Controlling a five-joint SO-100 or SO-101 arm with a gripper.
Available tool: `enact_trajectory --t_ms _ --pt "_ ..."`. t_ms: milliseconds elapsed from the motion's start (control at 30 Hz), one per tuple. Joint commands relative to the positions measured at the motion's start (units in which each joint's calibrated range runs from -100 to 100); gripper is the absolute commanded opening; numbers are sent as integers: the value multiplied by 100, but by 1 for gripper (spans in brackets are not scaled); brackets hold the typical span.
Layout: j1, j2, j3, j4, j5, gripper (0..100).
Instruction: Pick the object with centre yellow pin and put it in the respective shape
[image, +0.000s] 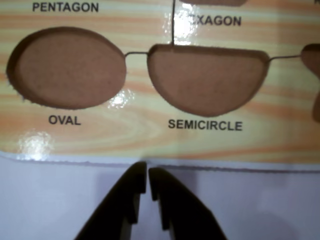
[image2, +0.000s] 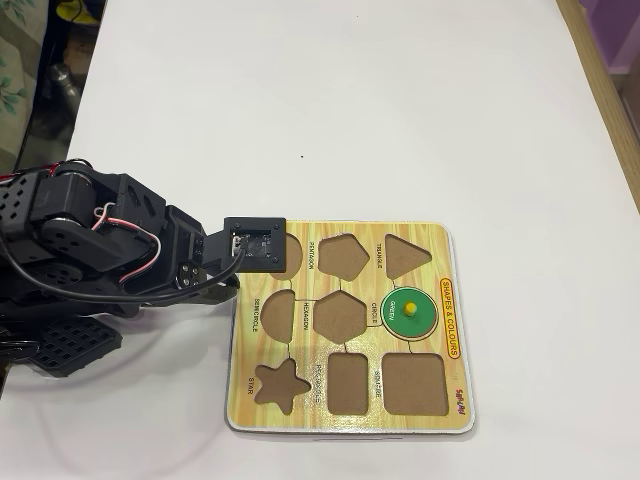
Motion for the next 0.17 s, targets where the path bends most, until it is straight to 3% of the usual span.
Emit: enact_trajectory --t_ms 0,133 --pt "61 82 36 56 16 2" --pt "61 82 36 56 16 2"
